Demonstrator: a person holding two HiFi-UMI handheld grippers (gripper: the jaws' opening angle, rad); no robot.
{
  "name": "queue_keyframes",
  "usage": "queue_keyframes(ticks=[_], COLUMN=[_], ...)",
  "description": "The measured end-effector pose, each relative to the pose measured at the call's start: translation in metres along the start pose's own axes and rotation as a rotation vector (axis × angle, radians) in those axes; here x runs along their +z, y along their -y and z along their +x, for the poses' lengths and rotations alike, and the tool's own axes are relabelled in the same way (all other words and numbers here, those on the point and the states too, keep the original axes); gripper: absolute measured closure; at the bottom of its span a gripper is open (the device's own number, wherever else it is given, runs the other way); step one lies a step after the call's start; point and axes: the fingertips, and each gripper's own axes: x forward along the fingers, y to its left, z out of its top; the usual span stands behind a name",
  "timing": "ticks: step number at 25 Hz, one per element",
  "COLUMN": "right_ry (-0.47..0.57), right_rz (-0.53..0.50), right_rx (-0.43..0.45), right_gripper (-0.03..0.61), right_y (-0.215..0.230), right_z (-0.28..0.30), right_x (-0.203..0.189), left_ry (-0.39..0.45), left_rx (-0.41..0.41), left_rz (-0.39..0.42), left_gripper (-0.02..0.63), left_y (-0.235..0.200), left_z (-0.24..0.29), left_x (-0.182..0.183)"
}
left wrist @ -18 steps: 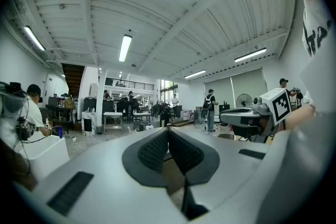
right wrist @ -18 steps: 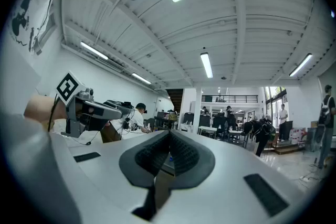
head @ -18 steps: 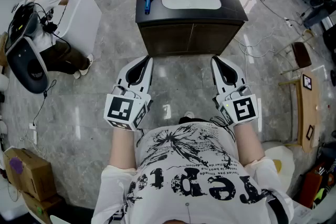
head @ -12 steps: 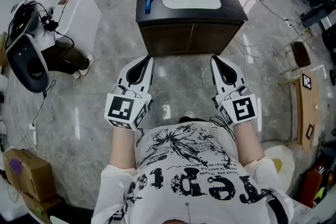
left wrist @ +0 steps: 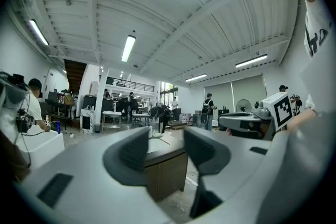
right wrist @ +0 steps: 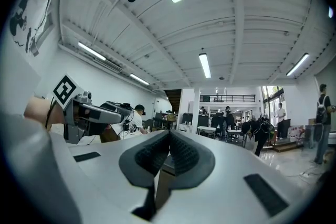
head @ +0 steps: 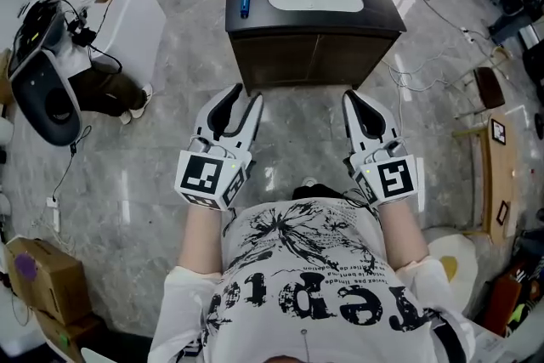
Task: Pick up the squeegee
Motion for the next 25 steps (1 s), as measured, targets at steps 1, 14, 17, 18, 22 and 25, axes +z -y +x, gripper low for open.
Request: queue_keyframes(ticks=[1, 14, 17, 18, 22, 25], right_ry=[-0.002, -0.018, -0.019, -0.020, -0.041, -0.051], right_rz=[0.005, 0.050, 0.054, 0.056, 0.078, 0.056], right_rx=[-0.001, 0.059, 0.098, 0.112, 0.154, 0.191], right_gripper=[0.565, 0.565, 0.565, 0.565, 0.565, 0.565], right_y=[0.000, 0.060, 0.093, 0.106, 0.171, 0.219], right_z=[0.002, 0.102, 0.147, 0.163, 0.230, 0.280], right_x=[-0.002, -0.041, -0.054, -0.058, -0.072, -0.079], left_ry=[0.004, -0.063, -0.070, -0.073, -0.096, -0.115], left_rx=[0.001, 0.132, 0.166, 0.180, 0.225, 0.265], left_rz=[0.003, 0.012, 0.011, 0.009, -0.010, -0.018], left_gripper=[0.340, 0.285, 0.285, 0.285, 0.284, 0.285], left_y=[-0.001, -0.077, -0.099, -0.106, -0.134, -0.158], left_z=[0.002, 0.089, 0.134, 0.151, 0.233, 0.296], left_x=[-0.001, -0.028, -0.032, -0.033, -0.034, -0.032])
